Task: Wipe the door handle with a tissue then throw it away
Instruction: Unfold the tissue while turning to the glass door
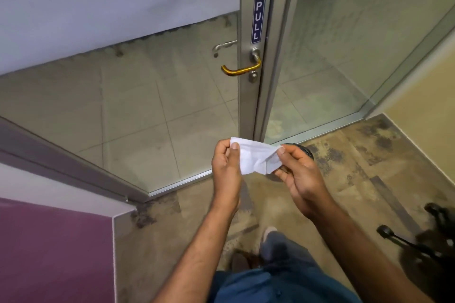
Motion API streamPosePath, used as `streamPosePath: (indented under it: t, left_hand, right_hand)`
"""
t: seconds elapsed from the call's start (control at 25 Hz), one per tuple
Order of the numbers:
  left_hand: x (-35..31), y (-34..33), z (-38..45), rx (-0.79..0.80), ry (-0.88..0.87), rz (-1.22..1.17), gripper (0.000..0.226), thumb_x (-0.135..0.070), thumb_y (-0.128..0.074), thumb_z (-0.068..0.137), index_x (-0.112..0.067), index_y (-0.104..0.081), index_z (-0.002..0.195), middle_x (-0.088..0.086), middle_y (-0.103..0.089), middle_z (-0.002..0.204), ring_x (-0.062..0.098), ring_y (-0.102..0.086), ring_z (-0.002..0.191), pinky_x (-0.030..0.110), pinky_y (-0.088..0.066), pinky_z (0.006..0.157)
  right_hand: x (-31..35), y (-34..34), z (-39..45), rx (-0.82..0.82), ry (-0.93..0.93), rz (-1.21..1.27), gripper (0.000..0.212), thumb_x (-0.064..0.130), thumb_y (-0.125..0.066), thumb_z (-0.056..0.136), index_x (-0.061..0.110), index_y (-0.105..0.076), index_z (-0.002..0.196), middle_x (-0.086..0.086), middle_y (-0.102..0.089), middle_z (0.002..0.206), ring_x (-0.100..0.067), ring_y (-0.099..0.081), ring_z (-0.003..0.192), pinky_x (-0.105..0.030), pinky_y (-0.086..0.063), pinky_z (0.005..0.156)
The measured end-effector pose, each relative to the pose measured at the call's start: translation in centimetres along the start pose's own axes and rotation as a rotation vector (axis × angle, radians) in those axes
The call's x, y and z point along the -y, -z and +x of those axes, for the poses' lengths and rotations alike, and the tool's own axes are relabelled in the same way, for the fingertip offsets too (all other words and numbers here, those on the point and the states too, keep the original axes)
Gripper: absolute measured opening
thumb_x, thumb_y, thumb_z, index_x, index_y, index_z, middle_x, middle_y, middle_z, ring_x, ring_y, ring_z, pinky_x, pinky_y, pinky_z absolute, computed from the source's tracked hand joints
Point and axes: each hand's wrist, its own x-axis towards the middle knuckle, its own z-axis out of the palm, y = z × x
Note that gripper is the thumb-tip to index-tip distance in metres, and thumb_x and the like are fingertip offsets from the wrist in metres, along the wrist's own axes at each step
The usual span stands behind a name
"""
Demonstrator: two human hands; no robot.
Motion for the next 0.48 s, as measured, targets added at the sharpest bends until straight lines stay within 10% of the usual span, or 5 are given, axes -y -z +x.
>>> streamPosePath:
  t: [0.28,0.48]
  left_hand:
    - [-2.7,-0.1,8.7,-0.160,0.002,-0.010,0.019,-0.020,-0.051,0.118,-0.025,-0.064,0.105,-0.006,-0.072,0.084,0.013,-0.067,0.076,0.024,-0.049,0.056]
    - [-4.8,-2.1,13.7,-0.191,-0.022,0.059,0.017,-0.026,-0.053,0.118,-0.032,-0.064,0.106,-0.009,-0.074,0.082,0.006,-0.069,0.073,0.018,-0.044,0.048]
  right_hand:
    - [1.7,-4.2,9.8,0.061,-0.060,0.043,0.026,0.000,-0.052,0.102,0.022,-0.063,0.092,-0.012,-0.072,0.104,-0.024,-0.073,0.094,-0.033,-0.062,0.072]
    - [4.9,-7.1,16.8,-0.023,-0.135,-0.150,0.026,0.021,-0.058,0.097,0.026,-0.071,0.076,-0.011,-0.077,0.105,-0.024,-0.075,0.094,-0.029,-0.061,0.065]
